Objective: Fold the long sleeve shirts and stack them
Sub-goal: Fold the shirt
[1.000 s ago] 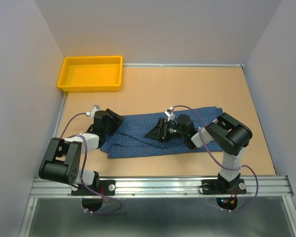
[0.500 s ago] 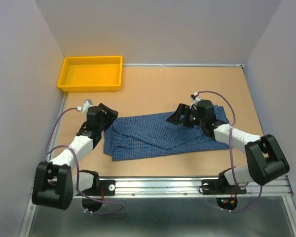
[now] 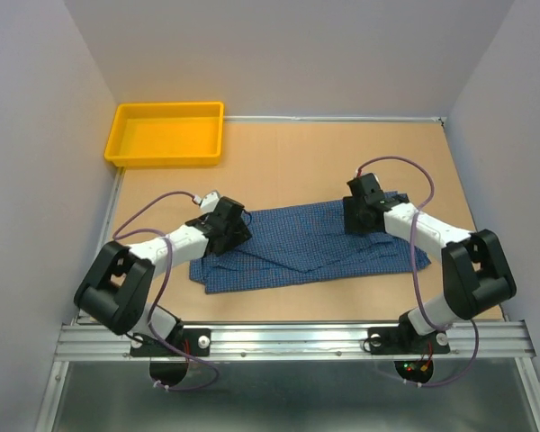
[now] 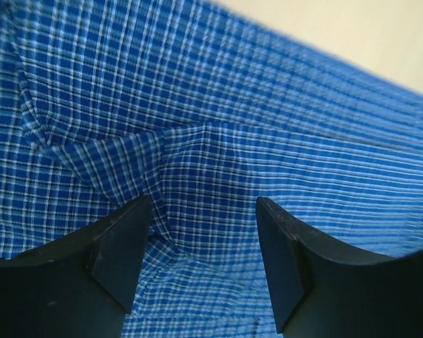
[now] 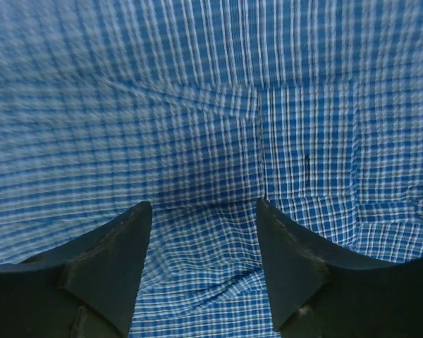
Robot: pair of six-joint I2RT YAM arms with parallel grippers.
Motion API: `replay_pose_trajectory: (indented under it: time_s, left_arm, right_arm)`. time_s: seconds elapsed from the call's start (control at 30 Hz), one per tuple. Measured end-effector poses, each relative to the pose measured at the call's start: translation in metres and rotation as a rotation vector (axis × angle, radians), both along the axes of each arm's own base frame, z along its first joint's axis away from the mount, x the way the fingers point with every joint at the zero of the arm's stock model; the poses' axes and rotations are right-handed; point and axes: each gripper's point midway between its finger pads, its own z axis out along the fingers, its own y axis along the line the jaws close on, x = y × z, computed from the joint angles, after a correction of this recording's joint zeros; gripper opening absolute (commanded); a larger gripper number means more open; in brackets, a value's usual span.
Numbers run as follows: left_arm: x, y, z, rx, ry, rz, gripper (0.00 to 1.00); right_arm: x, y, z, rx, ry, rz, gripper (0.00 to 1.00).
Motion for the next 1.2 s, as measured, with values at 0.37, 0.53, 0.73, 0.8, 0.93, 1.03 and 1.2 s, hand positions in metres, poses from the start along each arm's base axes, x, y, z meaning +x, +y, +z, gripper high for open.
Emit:
replay_pose_trajectory:
  time_s: [0.37, 0.53, 0.73, 0.8, 0.93, 1.03, 1.2]
  left_arm:
    - [0.041, -0.016, -0.015, 0.133, 0.054, -0.04, 0.73]
    - [0.067, -0.021, -0.017, 0.234, 0.047, -0.099, 0.73]
    - [0.124, -0.046, -0.013, 0.342, 0.004, -0.209, 0.73]
    - [0.152, -0.062, -0.006, 0.353, -0.038, -0.242, 0.73]
    - [0.21, -0.098, 0.021, 0.342, -0.165, -0.287, 0.73]
    - [0.235, -0.118, 0.048, 0.336, -0.253, -0.322, 0.75]
    - [0.241, -0.138, 0.089, 0.331, -0.374, -0.363, 0.75]
  right_arm:
    - [-0.036, 0.013, -0.042, 0.003, 0.215, 0.02, 0.63]
    - [-0.065, 0.049, -0.046, 0.072, 0.257, 0.076, 0.63]
    - [-0.14, 0.103, -0.043, 0.16, 0.353, 0.231, 0.64]
    - [-0.167, 0.125, -0.041, 0.191, 0.399, 0.298, 0.65]
    - [-0.206, 0.154, -0.036, 0.267, 0.489, 0.381, 0.68]
    - [-0.218, 0.165, -0.027, 0.313, 0.517, 0.416, 0.7]
    - [-0.198, 0.179, 0.026, 0.396, 0.356, 0.472, 0.71]
